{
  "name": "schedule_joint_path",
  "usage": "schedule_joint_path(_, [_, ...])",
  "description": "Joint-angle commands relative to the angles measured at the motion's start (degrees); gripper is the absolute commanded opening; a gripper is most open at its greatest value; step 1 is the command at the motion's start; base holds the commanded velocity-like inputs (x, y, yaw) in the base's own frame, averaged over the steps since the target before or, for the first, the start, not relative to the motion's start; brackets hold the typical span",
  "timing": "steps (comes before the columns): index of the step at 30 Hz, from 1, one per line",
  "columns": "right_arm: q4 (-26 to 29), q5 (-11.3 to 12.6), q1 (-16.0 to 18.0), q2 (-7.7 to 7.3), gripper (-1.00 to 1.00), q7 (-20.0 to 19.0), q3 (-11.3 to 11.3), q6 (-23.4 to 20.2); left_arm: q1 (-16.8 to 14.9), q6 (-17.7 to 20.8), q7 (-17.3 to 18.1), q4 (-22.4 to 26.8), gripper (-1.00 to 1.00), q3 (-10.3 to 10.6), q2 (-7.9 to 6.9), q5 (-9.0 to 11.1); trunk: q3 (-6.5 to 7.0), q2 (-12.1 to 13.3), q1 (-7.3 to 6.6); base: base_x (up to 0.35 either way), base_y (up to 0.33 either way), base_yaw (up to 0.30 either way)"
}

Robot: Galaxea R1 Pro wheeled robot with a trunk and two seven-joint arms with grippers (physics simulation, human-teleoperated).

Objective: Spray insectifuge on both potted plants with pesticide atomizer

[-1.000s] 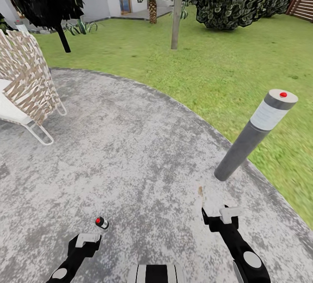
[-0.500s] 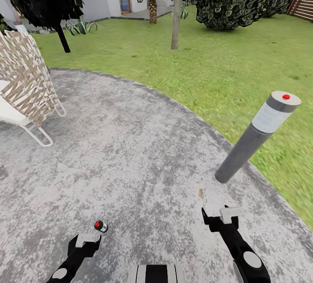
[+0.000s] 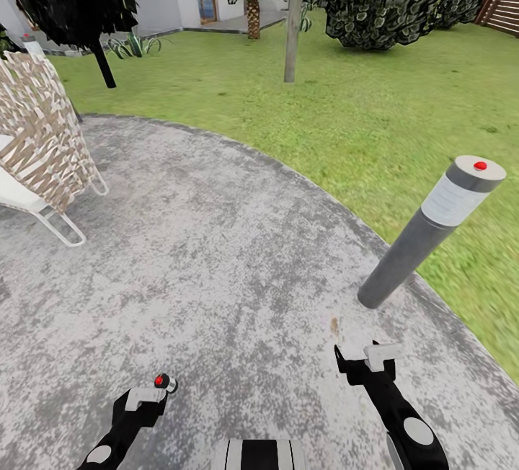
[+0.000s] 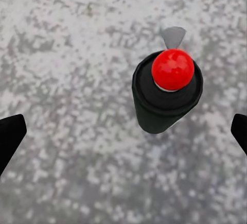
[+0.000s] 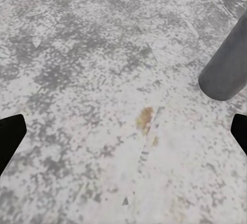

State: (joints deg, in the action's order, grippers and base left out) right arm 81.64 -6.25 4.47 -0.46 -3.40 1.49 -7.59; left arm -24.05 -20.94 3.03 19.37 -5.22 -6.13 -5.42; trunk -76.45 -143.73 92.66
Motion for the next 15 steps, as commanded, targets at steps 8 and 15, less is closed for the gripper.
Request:
schedule_joint_path(8, [0.10,-0.60,0.01,0.02,1.00,-0.32,0.11,-0.32,-0.03,-0.14,0.24,-0.03,1.00,-0.49,0.02,-0.58,-0.04,-0.01,-0.01,0.074,-0.058,0.000])
schedule_joint_path(15, [0.10,-0.60,0.01,0.02,1.00,-0.34,0.10,-0.32,-0.03,-0.23,0.26,-0.03,1.00,-0.49,0.06,-0.56,-0.04,-0.01,-0.01,0.014,-0.011,0.000])
